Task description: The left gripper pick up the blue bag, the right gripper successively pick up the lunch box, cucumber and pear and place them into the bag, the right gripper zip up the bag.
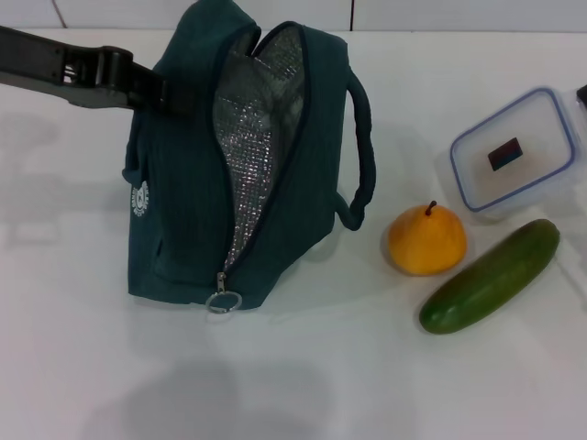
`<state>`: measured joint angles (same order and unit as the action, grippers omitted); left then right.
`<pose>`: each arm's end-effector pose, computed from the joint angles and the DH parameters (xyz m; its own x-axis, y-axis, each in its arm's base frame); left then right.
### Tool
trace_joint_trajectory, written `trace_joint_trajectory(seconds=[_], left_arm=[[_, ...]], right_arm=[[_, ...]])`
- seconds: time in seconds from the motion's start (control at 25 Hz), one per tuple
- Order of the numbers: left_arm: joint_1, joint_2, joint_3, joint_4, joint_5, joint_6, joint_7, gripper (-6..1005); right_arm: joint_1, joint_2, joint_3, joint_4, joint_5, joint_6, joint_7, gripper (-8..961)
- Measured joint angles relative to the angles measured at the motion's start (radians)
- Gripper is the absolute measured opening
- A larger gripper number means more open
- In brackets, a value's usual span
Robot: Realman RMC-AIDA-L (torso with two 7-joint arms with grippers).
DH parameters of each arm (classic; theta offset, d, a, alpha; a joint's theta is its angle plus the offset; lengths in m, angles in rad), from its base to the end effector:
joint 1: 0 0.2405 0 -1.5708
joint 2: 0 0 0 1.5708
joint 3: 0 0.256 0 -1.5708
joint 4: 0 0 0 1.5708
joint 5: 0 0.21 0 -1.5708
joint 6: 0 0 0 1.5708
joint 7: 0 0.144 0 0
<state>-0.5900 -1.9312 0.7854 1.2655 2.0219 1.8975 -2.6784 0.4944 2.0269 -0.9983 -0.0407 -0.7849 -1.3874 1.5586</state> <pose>-0.1819 0.3440 0.1232 0.4455 0.8459 0.2933 0.8725 -0.4836 0.0695 0.3066 0.3316 0.0034 -0.2457 -0.3734 -0.8946 -0.8755 -0.3106 0.3701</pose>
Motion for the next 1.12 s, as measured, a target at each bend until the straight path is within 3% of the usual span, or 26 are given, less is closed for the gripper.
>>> trace_joint_trajectory(seconds=[0.76,1.12], left_arm=[[-0.002,-0.009,0.0,0.0,0.0,-0.004,0.0,44],[-0.004,-0.009,0.0,0.0,0.0,-0.005,0.0,45]], right_arm=[[-0.004,-0.001,-0.026,0.003,-0.001,0.108,0.07,23],[-0.024,-0.002,-0.015,-0.001,0.011,0.09,0.077,154]])
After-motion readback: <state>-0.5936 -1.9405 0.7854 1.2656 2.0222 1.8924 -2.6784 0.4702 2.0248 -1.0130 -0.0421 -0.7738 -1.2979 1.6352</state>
